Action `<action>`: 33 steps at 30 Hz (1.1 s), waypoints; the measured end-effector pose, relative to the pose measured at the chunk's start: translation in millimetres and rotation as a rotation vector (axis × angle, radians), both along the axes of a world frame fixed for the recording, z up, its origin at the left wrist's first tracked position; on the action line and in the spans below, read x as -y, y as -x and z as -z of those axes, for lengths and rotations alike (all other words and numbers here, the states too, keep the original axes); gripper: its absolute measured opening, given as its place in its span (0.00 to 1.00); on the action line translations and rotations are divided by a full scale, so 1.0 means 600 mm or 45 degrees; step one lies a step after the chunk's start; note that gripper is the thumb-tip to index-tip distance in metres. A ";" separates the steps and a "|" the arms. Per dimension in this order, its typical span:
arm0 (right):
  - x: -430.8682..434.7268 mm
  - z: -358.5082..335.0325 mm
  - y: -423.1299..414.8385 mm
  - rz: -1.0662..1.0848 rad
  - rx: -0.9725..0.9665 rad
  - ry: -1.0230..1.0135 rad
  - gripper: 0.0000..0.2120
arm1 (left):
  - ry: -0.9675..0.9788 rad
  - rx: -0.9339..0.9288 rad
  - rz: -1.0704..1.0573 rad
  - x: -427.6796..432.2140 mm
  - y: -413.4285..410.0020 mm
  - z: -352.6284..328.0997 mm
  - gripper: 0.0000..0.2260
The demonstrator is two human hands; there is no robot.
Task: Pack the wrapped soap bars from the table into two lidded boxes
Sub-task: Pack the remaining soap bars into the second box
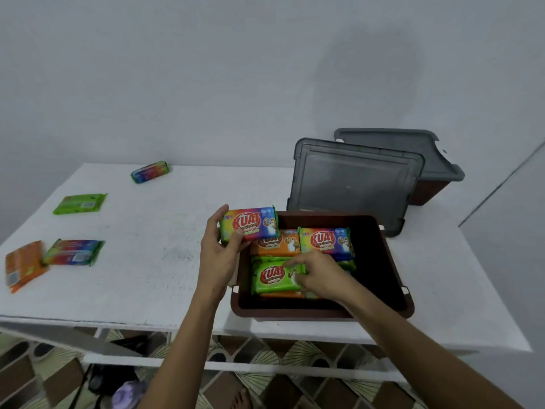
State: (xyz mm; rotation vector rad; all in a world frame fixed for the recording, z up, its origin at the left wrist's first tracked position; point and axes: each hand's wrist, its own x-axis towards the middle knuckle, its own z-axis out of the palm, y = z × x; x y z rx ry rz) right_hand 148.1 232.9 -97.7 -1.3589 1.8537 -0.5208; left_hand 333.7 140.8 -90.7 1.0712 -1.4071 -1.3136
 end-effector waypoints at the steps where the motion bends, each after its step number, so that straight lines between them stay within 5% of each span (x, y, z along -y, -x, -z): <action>1: 0.007 0.006 -0.002 -0.006 -0.112 0.005 0.18 | 0.003 0.011 0.000 0.000 0.001 -0.001 0.21; 6: 0.001 0.013 -0.015 -0.200 -0.592 0.044 0.18 | 0.045 0.052 0.019 -0.004 0.007 -0.011 0.20; 9: -0.011 -0.018 0.003 -0.173 -0.600 0.202 0.14 | 0.039 0.026 0.069 -0.010 0.014 -0.022 0.20; 12: -0.021 -0.052 0.028 0.121 -0.141 0.507 0.08 | 0.026 0.026 0.156 -0.021 0.026 -0.035 0.21; 15: -0.031 -0.074 0.041 0.306 0.667 0.466 0.14 | 0.014 0.063 0.329 -0.037 0.046 -0.040 0.21; 17: -0.046 -0.075 0.050 0.356 0.857 0.425 0.15 | 0.071 0.192 0.511 -0.045 0.057 -0.040 0.22; 19: -0.068 -0.071 0.067 0.392 0.805 0.402 0.12 | 0.237 0.489 0.657 -0.048 0.062 -0.036 0.22; 22: -0.101 -0.064 0.099 0.438 0.680 0.310 0.06 | 0.561 0.837 0.527 -0.042 0.057 -0.026 0.20; 28: -0.097 -0.036 0.092 0.472 0.473 -0.031 0.08 | 0.736 1.010 0.283 -0.027 0.049 -0.002 0.15; 33: -0.087 -0.014 0.082 0.140 -0.403 -0.149 0.11 | 0.748 1.026 0.270 -0.026 0.046 0.009 0.14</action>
